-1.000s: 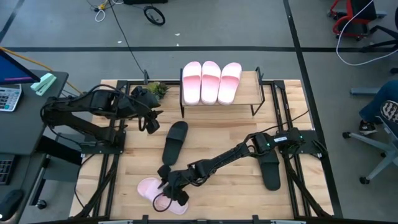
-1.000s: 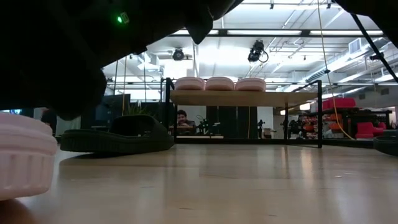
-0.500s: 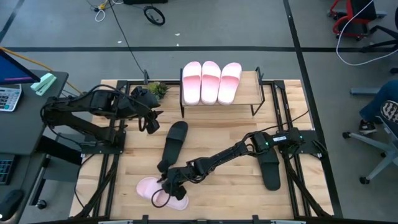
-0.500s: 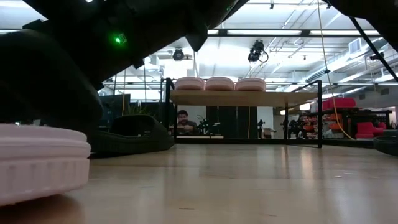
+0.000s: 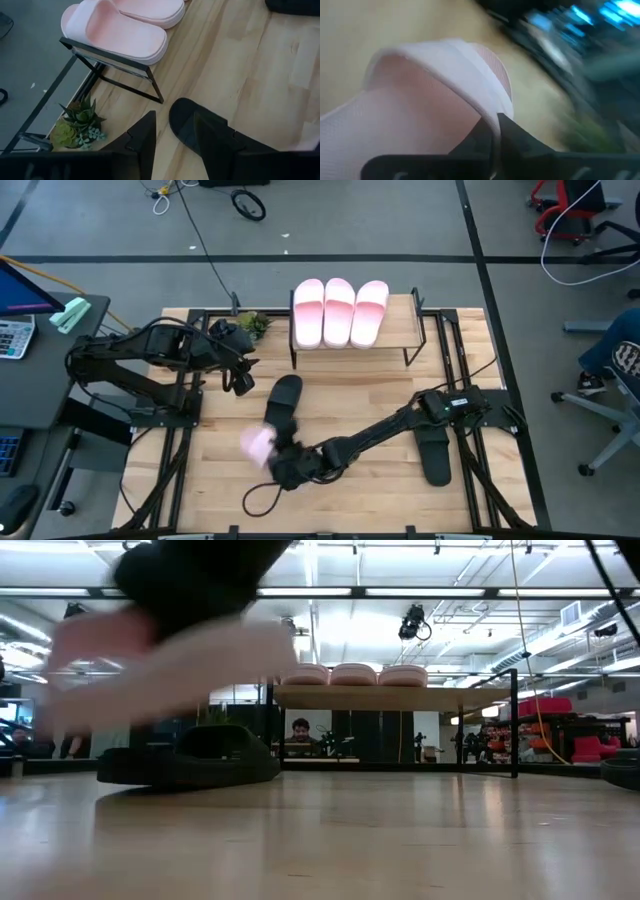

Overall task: Pick and place slides into the shelf
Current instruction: Put the pink slide on the shelf

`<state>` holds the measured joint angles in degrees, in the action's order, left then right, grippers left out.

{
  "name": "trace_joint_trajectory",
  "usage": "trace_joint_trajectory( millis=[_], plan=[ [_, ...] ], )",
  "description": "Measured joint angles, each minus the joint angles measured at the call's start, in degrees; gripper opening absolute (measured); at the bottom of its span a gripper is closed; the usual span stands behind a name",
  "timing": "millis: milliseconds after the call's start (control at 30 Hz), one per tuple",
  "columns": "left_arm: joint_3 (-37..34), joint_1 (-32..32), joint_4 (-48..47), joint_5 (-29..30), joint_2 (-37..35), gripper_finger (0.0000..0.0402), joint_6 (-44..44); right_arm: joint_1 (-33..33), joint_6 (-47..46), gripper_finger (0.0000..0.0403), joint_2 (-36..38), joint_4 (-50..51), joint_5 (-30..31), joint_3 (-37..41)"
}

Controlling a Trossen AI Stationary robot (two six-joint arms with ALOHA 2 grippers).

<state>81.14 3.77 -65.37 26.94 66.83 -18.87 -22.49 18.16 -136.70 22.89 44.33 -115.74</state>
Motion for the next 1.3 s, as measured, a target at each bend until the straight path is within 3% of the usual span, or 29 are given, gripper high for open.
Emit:
trace_joint_trajectory(
  millis=[167,333,433,567,867,1000,1300],
  plan=[
    [0.0,0.0,-0.8,0.0,0.0,0.0144,-0.6,-2.7,-22.2,0.0015,10.1,21.4,20.6,-0.1],
    [0.0,0.0,-0.8,0.0,0.0,0.0140,-1.5,-4.3,-44.6,0.0012,22.0,40.3,28.8,-0.1],
    [0.0,0.0,-0.9,0.0,0.0,0.0135,-1.5,-2.9,-53.8,0.0009,28.2,49.3,29.8,-0.2],
    [0.0,0.0,-0.9,0.0,0.0,0.0134,-1.5,0.2,-59.5,0.0014,34.0,57.1,30.3,-0.2],
    [0.0,0.0,-1.0,0.0,0.0,0.0147,-1.5,13.4,-60.7,0.0009,38.1,62.4,30.2,-0.2],
    [0.0,0.0,-1.5,0.0,0.0,0.0148,-1.5,19.9,-61.1,0.0008,37.8,64.6,26.5,0.2],
    [0.0,0.0,-3.6,0.0,0.0,0.0134,-1.5,27.2,-63.7,0.0010,41.4,67.1,22.2,14.8]
  ],
)
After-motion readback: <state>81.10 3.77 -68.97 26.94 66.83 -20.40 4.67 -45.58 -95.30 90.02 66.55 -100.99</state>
